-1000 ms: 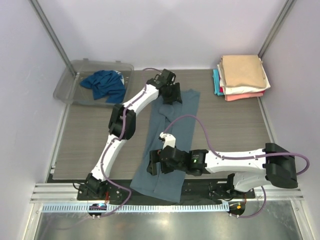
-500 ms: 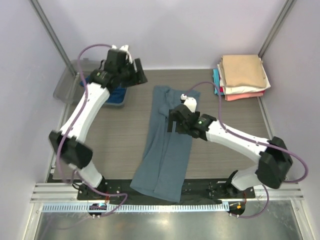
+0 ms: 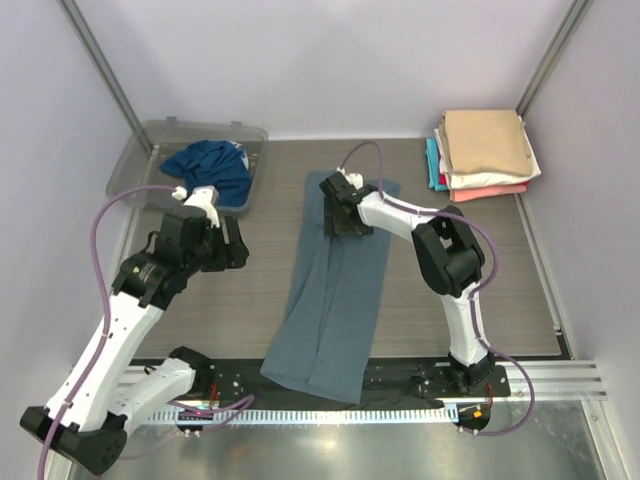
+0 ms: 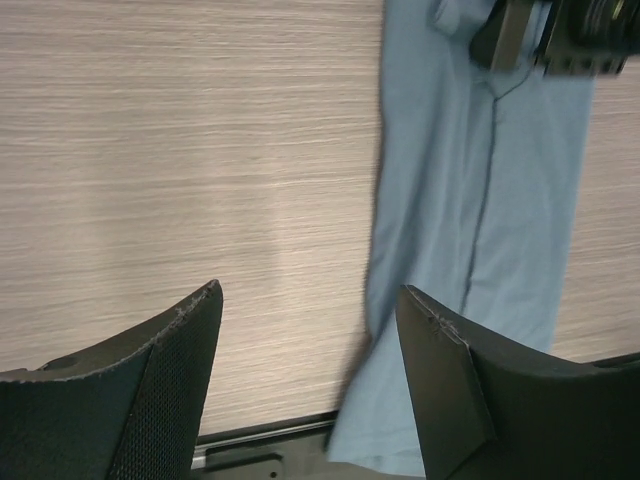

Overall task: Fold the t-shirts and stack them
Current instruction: Fold the tshirt

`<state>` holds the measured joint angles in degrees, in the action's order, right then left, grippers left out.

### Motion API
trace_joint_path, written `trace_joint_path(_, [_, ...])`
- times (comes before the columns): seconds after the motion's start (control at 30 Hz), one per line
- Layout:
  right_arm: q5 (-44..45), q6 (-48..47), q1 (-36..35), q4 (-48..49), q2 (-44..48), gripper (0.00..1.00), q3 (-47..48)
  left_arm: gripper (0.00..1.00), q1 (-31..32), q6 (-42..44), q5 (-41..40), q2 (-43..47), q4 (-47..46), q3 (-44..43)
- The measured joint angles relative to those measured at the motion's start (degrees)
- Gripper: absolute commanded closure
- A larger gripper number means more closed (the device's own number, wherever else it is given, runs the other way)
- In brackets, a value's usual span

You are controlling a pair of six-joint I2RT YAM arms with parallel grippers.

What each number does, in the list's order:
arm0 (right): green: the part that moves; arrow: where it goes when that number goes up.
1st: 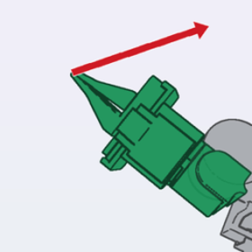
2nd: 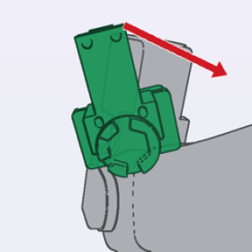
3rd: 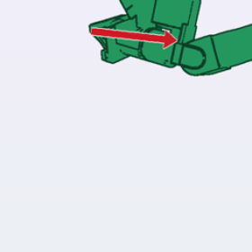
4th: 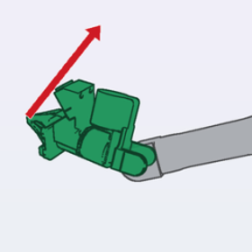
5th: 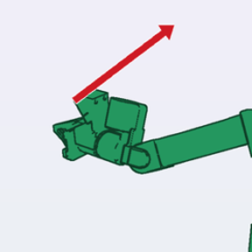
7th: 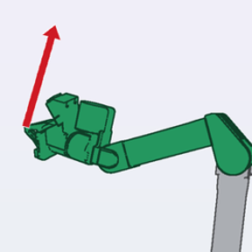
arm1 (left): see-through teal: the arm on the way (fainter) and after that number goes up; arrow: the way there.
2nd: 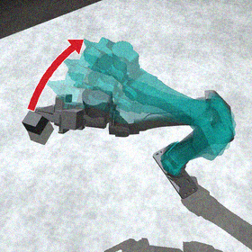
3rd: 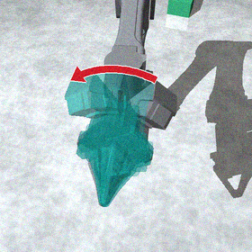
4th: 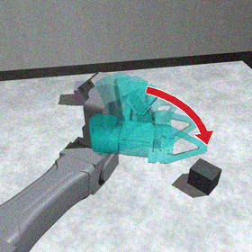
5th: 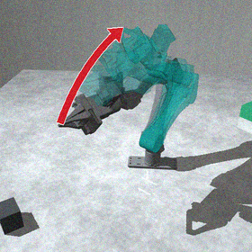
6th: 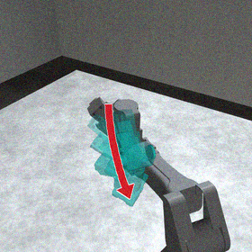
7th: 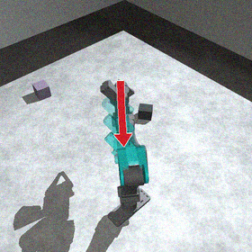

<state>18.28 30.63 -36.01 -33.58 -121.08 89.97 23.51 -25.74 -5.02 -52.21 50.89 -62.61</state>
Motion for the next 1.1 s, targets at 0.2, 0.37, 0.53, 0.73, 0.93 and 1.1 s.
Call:
trace_joint_path(0.2, [-0.9,-3.3,2.1,-2.1,-9.6,0.19,14.8,0.26,0.0,2.3,-3.6,6.4,-0.5,6.5])
trace_joint_path(0.37, [-1.4,-7.9,3.9,-3.7,-21.5,0.19,34.2,0.25,0.0,2.4,-6.4,8.5,-0.9,10.0])
trace_joint_path(0.53, [-4.3,-12.5,6.7,-1.6,-32.1,0.15,51.5,0.24,0.0,2.4,-8.1,8.9,-2.0,10.3])
trace_joint_path(0.73, [-11.1,-19.2,8.6,8.0,-32.8,0.06,50.0,0.25,0.0,2.2,-8.9,7.7,-2.3,10.4])
trace_joint_path(0.93, [-14.6,-22.1,8.8,11.3,-25.5,0.02,39.3,0.27,0.0,-2.6,-6.4,5.9,-2.9,10.8])
trace_joint_path(1.1, [-14.1,-18.8,8.7,12.7,-4.3,0.02,18.4,0.27,0.8,-8.1,-1.7,2.8,-6.6,15.7])
